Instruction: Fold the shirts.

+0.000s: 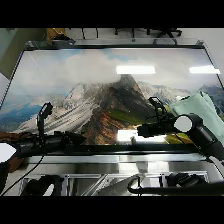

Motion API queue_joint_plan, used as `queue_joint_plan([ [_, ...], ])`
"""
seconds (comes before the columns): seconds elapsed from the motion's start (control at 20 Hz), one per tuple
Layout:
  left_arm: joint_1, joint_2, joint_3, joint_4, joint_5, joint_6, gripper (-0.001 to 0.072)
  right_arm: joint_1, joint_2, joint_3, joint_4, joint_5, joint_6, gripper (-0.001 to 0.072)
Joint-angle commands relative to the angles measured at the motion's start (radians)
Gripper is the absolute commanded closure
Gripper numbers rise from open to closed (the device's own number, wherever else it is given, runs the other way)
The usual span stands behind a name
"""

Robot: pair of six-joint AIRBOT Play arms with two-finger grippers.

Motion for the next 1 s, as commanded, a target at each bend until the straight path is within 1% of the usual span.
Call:
queue_joint_plan([
  [0.0, 0.000, 0.001, 0.000, 0.001, 0.002, 0.000, 0.0686, 0.001, 0.001, 0.000, 0.000, 0.000, 0.000, 0.0692],
  [0.25, 0.000, 0.001, 0.000, 0.004, -0.001, 0.000, 0.0686, 0.001, 0.001, 0.000, 0.000, 0.000, 0.000, 0.0692],
  [0.3, 0.000, 0.001, 0.001, 0.019, 0.006, -0.001, 0.0686, 0.001, 0.001, 0.000, 0.000, 0.000, 0.000, 0.0692],
  [0.35, 0.000, 0.001, 0.011, 0.072, 0.011, -0.016, 0.0687, 0.001, 0.001, 0.000, 0.000, -0.001, 0.000, 0.0692],
  [0.4, 0.001, 0.000, 0.034, 0.171, 0.014, -0.060, 0.0686, 0.001, 0.001, 0.000, 0.000, -0.001, 0.000, 0.0692],
  [0.55, 0.026, 0.000, 0.154, 0.660, 0.003, -0.291, 0.0680, 0.001, 0.001, 0.000, 0.000, 0.000, 0.001, 0.0692],
  [0.6, 0.051, 0.000, 0.188, 0.813, -0.010, -0.340, 0.0357, 0.001, 0.001, 0.000, 0.000, 0.000, 0.000, 0.0692],
  [0.65, 0.082, 0.000, 0.207, 0.934, -0.015, -0.384, 0.0029, 0.001, 0.001, 0.000, 0.000, 0.000, 0.000, 0.0692],
  [0.7, 0.128, -0.005, 0.218, 1.044, -0.027, -0.418, 0.0039, 0.001, 0.001, 0.000, 0.000, -0.001, 0.000, 0.0692],
  [0.8, 0.250, -0.049, 0.220, 1.161, -0.079, -0.422, 0.0039, 0.001, 0.001, 0.000, 0.000, 0.000, 0.000, 0.0692],
  [0.95, 0.496, -0.180, 0.197, 1.171, -0.068, -0.420, 0.0039, 0.001, 0.001, 0.000, 0.000, 0.000, 0.000, 0.0692],
])
